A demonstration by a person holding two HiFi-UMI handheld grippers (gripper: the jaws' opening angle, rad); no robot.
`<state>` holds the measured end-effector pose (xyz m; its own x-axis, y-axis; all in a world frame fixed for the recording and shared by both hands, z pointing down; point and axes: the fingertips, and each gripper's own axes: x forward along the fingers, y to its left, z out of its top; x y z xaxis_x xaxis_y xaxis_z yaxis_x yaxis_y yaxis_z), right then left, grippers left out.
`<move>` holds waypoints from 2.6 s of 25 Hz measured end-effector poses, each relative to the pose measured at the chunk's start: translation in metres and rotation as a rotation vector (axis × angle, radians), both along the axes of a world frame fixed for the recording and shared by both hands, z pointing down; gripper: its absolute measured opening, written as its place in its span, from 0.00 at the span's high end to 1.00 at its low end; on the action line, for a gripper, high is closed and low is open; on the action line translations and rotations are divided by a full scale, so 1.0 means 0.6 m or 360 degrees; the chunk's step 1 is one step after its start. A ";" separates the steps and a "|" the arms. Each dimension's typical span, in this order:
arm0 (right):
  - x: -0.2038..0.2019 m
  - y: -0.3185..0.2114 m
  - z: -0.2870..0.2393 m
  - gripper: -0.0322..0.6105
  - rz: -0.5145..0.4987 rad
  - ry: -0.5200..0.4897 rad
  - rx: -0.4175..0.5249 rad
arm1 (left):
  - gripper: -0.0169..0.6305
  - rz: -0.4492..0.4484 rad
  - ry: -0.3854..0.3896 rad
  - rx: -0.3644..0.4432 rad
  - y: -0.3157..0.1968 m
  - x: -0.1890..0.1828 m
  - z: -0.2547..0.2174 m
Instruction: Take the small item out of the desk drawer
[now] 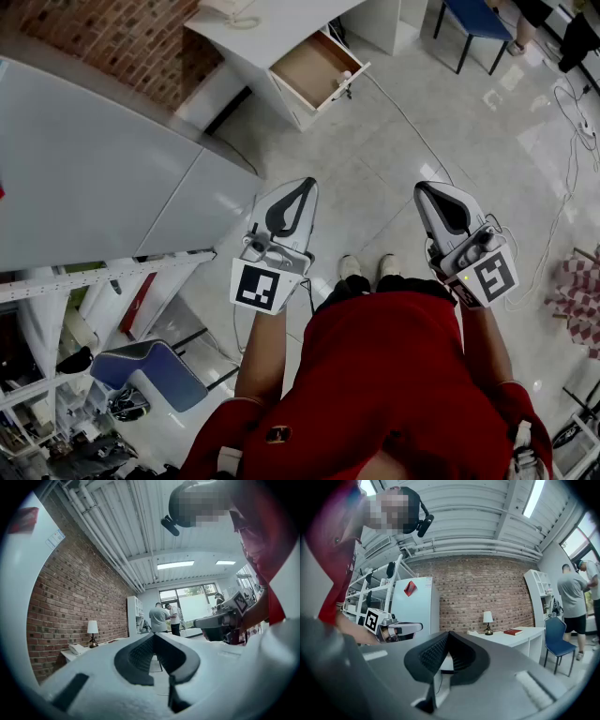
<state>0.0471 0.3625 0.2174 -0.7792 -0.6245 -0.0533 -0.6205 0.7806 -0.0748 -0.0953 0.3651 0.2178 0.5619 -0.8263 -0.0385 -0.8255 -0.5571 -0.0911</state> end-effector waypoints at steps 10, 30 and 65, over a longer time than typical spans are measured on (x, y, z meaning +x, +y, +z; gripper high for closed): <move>-0.033 -0.011 -0.003 0.93 0.0011 -0.0030 0.0003 | 0.97 -0.0009 0.0021 0.0015 -0.010 -0.043 0.001; -0.070 -0.135 0.056 0.93 0.0111 -0.0001 -0.0075 | 0.97 0.0026 -0.0023 -0.0088 -0.147 -0.114 0.070; 0.022 -0.864 0.271 0.93 0.0021 0.0136 -0.0435 | 0.74 0.0444 -0.0798 -0.0892 -0.892 -0.003 0.637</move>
